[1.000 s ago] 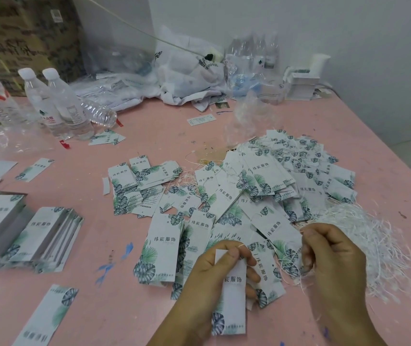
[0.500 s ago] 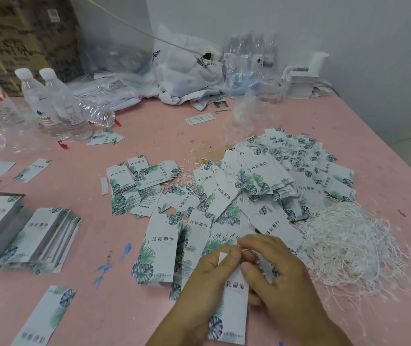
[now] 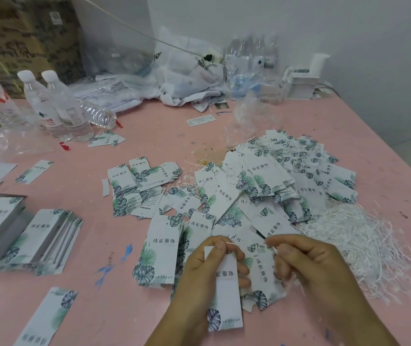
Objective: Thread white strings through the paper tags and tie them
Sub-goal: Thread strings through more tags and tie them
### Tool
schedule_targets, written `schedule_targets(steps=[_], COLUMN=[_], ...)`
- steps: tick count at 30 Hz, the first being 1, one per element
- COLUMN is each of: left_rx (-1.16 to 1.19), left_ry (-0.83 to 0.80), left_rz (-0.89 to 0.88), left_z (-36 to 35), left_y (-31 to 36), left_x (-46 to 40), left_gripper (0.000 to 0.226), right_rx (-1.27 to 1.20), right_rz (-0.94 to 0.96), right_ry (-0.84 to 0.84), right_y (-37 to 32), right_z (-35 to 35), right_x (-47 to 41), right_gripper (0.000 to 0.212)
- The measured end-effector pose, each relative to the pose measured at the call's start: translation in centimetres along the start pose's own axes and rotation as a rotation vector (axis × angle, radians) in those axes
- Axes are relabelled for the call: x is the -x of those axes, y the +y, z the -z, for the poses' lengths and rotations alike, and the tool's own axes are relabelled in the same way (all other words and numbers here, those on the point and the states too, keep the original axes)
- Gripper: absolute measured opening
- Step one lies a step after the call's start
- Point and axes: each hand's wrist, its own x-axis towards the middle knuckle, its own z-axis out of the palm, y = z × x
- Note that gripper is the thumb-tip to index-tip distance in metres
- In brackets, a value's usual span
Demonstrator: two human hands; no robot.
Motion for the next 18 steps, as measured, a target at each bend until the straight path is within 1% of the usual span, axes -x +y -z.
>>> schedule_targets(steps=[3,6,7,9,10,11,12,13,14,16,17,18], left_rx=[0.081,0.106,0.103,0.104,0.112,0.122,0.128,0.132,0.137,0.155,0.162,0.161], left_ry=[0.045,0.062,0.067,0.079,0.086,0.096,0.108,0.118,0.124,0.129,0.129,0.126], left_rz=[0.002,0.015,0.02,0.025,0.026,0.026,0.026,0.025,0.024,0.027,0.028,0.029], left_z=[0.0,-0.1,-0.1,-0.2,-0.2,-0.2,-0.2,-0.3,-0.3,-0.3,-0.3,-0.3], left_y=[0.2,0.4,0.4,0.4,0.5,0.5,0.5,0.5,0.5,0.5,0.5,0.4], left_x=[-0.1,0.0,0.0,0.0,0.0,0.0,0.0,-0.1,-0.1,-0.2,-0.2,-0.2], left_gripper=[0.017,0.017,0.017,0.017,0.017,0.017,0.018,0.018,0.019,0.02,0.021,0.02], right_rx=[-0.429,-0.654,-0.731,-0.924,-0.971,-0.95,-0.919,-0.924,-0.982,-0.85,-0.803,-0.785], right_rz=[-0.073,-0.098,-0.111,-0.108,-0.107,-0.085,-0.088,-0.083,-0.116,-0.072,-0.082,-0.097], right_ry=[0.016,0.004,-0.022,-0.141,-0.159,-0.063,0.011,-0.026,-0.066,0.059,0.099,0.135], right_y=[-0.2,-0.6,-0.6,-1.0,-0.8,-0.8,-1.1,-0.9,-0.6,-0.5,-0.6,-0.4], right_z=[0.6,0.8,1.0,0.8,0.7,1.0,1.0,1.0,1.1,1.1,0.9,0.9], right_x=[-0.4,-0.7,-0.8,-0.8,-0.9,-0.8,-0.6,-0.9,-1.0,-1.0,-1.1,-1.2], right_gripper=[0.045,0.042,0.04,0.035,0.04,0.046,0.045,0.039,0.035,0.037,0.029,0.016])
